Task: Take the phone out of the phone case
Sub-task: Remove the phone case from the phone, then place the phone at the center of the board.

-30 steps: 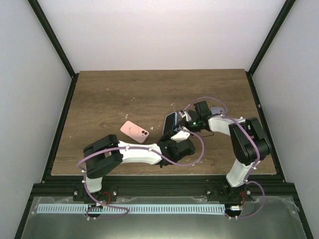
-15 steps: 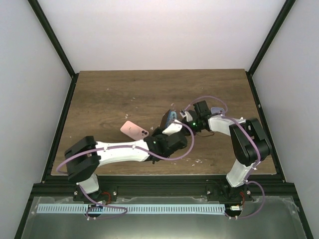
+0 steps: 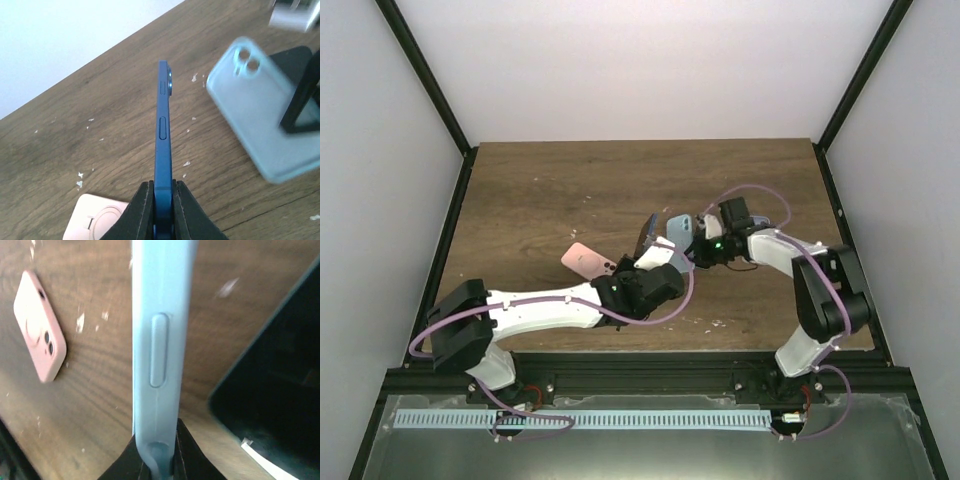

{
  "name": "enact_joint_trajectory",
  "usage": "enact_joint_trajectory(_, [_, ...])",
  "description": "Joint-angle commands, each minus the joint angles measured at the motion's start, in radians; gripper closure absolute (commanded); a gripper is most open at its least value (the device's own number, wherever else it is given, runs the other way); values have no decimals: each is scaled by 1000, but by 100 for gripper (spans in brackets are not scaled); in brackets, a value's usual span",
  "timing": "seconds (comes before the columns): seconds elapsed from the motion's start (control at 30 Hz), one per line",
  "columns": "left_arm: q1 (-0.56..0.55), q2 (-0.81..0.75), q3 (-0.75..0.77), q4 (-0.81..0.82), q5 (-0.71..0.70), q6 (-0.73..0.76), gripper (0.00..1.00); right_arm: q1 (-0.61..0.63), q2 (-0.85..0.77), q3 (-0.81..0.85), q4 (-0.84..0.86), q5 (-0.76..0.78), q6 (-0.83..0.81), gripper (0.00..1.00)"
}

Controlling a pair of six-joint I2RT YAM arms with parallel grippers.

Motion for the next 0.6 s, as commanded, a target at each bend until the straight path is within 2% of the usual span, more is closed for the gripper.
enact_joint_trajectory(0.0, [38, -6, -21, 87, -27, 104, 100, -111, -139, 73, -9, 122, -121, 99])
enact_joint_trajectory(0.1, [95, 53, -11, 146, 9, 261, 100, -226, -227, 43, 13, 76, -145, 99])
enact_joint_trajectory(0.27, [140, 176, 48, 273, 25, 502, 100, -338, -350, -35, 69, 25, -172, 99])
enact_joint_trajectory(0.57, [174, 402, 193, 348, 32, 705, 100, -381, -400, -30, 64, 51, -163, 99])
